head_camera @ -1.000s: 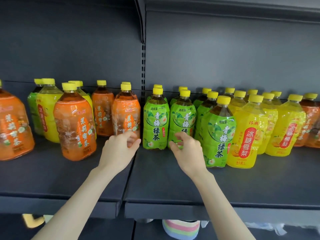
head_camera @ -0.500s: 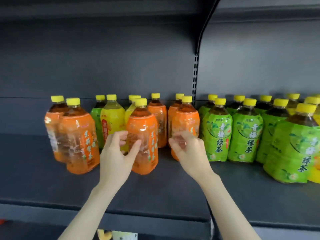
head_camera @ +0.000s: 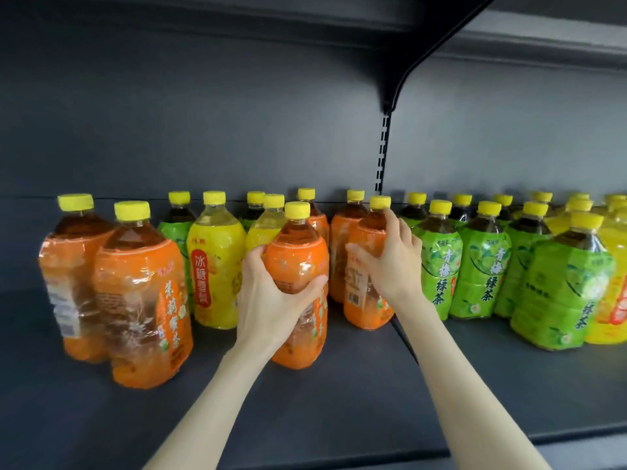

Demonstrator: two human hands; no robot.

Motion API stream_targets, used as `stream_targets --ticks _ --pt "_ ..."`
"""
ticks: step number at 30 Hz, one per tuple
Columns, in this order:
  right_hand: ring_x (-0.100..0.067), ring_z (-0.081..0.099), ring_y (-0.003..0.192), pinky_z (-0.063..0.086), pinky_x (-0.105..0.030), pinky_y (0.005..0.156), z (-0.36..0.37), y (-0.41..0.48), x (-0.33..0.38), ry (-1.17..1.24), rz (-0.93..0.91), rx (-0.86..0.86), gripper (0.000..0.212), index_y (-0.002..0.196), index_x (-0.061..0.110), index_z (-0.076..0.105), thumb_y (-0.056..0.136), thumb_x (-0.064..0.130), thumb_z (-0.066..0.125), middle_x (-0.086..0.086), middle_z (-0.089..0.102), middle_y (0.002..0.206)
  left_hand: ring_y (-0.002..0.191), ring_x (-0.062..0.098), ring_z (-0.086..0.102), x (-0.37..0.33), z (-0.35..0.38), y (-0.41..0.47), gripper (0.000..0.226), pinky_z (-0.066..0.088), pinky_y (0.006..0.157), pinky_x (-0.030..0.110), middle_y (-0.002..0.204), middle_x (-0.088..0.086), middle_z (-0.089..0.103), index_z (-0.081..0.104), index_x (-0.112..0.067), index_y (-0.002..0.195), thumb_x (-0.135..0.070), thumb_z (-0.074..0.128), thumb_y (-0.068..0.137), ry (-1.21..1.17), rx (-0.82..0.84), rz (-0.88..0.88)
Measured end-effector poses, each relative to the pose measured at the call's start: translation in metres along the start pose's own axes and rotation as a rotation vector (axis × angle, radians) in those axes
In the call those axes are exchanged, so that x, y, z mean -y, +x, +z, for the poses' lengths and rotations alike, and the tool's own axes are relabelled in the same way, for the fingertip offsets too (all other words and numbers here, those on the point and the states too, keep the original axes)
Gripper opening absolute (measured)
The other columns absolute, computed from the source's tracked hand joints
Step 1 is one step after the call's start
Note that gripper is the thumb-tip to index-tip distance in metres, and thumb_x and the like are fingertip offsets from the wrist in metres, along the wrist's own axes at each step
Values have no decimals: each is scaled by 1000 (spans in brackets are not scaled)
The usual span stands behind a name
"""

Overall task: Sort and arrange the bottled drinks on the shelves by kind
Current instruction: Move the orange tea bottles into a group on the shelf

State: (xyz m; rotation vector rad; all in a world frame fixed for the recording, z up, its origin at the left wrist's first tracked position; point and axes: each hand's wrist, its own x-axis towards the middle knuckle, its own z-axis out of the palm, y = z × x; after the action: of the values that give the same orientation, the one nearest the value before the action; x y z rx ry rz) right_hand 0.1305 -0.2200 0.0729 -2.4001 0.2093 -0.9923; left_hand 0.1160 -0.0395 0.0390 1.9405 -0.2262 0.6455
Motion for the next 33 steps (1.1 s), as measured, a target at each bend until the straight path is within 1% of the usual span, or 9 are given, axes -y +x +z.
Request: stream_targets --ticks 3,7,15,18,21,24,27,30,33 --pt "-45 36 126 29 -46 104 0 1 2 -125 -15 -35 78 150 15 21 89 40 63 -20 39 146 120 17 48 0 -8 0 87 45 91 31 134 -2 46 31 -25 135 -51 76 65 -47 35 21" --pt "-43 43 118 31 -44 101 -8 5 7 -149 -39 -47 77 147 11 26 87 38 65 -20 51 135 121 18 49 0 -17 -1 83 44 93 32 135 -1 49 34 -24 137 -48 74 69 -83 67 32" --pt "-36 47 106 40 -45 89 -24 -49 26 -85 -161 -166 86 145 19 38 75 59 68 -16 55 122 98 1 57 2 -53 -18 78 44 76 13 112 -20 57 45 -33 129 -52 72 58 -230 90 54" --pt "-24 46 107 43 -43 93 -28 -77 37 181 -154 -241 80 138 30 44 72 73 55 -4 49 114 96 -10 59 8 -67 -31 74 47 66 4 110 -23 61 48 -33 129 -42 75 62 -346 62 42" --pt "-6 48 118 44 -28 98 -32 -98 41 661 -8 -71 72 134 46 35 70 69 58 16 43 121 97 -13 58 12 -68 -48 76 47 66 4 112 -22 59 42 -38 129 -50 80 64 -482 -6 -35" --pt "0 65 101 54 -16 73 -23 -111 33 1025 195 207 75 130 37 41 64 55 71 17 61 117 96 -9 60 18 -61 -62 87 47 67 10 114 -19 59 39 -36 129 -63 69 52 -522 32 -153" --pt "-7 71 89 55 -17 64 -13 -115 27 1064 233 239 69 123 25 54 62 49 75 9 73 101 96 -3 60 20 -56 -67 87 45 69 13 112 -19 58 37 -34 130 -57 78 57 -469 53 -198" --pt "-6 71 86 54 -15 62 -10 -120 24 1100 247 262 49 114 27 57 69 41 69 9 74 97 100 1 58 20 -55 -68 78 46 72 17 113 -18 57 38 -31 129 -48 70 59 -462 50 -197" --pt "-5 71 88 55 -17 65 -7 -124 25 1066 264 246 51 111 32 57 66 49 72 12 74 96 102 3 59 20 -55 -68 77 47 73 19 115 -15 58 39 -29 130 -49 69 62 -485 67 -194"
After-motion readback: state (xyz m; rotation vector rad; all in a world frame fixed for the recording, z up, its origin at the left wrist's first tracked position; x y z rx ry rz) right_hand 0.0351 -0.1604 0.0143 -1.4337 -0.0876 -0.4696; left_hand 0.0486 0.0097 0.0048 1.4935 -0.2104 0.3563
